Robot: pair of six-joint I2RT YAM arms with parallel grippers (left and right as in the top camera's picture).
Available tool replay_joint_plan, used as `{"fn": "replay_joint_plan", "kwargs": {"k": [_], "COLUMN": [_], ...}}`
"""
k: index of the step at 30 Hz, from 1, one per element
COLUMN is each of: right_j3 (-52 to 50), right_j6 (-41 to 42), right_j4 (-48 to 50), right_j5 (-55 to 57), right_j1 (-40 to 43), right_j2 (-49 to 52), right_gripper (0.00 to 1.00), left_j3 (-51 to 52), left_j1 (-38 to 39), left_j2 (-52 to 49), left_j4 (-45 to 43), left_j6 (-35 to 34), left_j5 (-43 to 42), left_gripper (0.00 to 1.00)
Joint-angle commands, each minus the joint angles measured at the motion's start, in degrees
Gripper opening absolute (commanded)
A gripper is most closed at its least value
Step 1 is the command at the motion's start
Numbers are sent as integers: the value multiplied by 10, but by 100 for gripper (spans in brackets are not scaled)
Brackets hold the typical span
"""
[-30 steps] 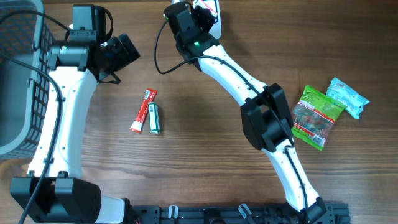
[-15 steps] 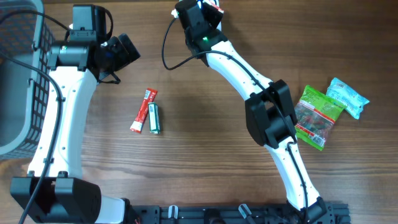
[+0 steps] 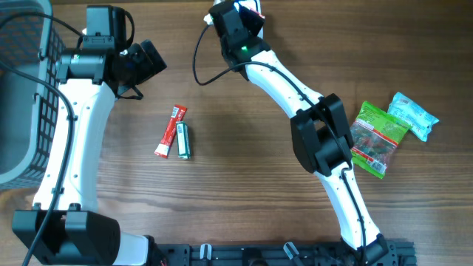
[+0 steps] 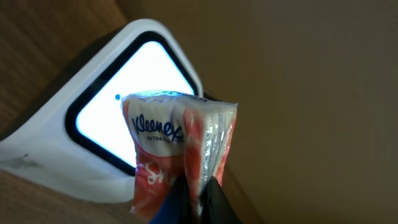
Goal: Scan the item barcode
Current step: 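Raise the Kleenex pack up to the white scanner, then carry the Kleenex pack right and set it down, open right gripper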
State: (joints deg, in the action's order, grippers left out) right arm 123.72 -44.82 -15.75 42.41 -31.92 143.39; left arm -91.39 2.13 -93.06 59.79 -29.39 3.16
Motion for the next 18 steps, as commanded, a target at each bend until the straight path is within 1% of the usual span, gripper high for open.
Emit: {"fn": "replay_joint_plan", "kwargs": {"k": [1, 2, 4, 6, 8, 9, 12, 15, 18], "right_j3": [-3, -3, -3, -3, -3, -3, -3, -3, -3], "right_j6": [42, 52, 99, 167, 231, 249, 317, 359, 406], "right_j4": [3, -5, -42, -103, -188, -222, -374, -486, -606], "right_j5": [28, 28, 25, 4, -45, -69, -189, -272, -328], "right_j1": [3, 3, 3, 4, 5, 5, 9, 30, 66], "right_j2": [-18, -34, -78, -132, -195, -219, -302, -343, -354], "right_gripper": [4, 4, 4, 4, 4, 4, 4, 5, 5], "left_j3": [3, 3, 3, 3, 3, 3, 3, 3, 3], "left_j1": [-3, -3, -3, -3, -3, -3, -3, -3, -3], "left_j2": [3, 3, 3, 3, 3, 3, 3, 3, 3], "left_j4": [-1, -1, -1, -1, -1, -1, -1, -1, -1], "left_j6": [2, 2, 2, 2, 2, 2, 2, 2, 2], "left_j5": [2, 2, 2, 2, 2, 2, 2, 2, 2], "left_gripper": [100, 100, 100, 100, 100, 100, 100, 100, 100]}}
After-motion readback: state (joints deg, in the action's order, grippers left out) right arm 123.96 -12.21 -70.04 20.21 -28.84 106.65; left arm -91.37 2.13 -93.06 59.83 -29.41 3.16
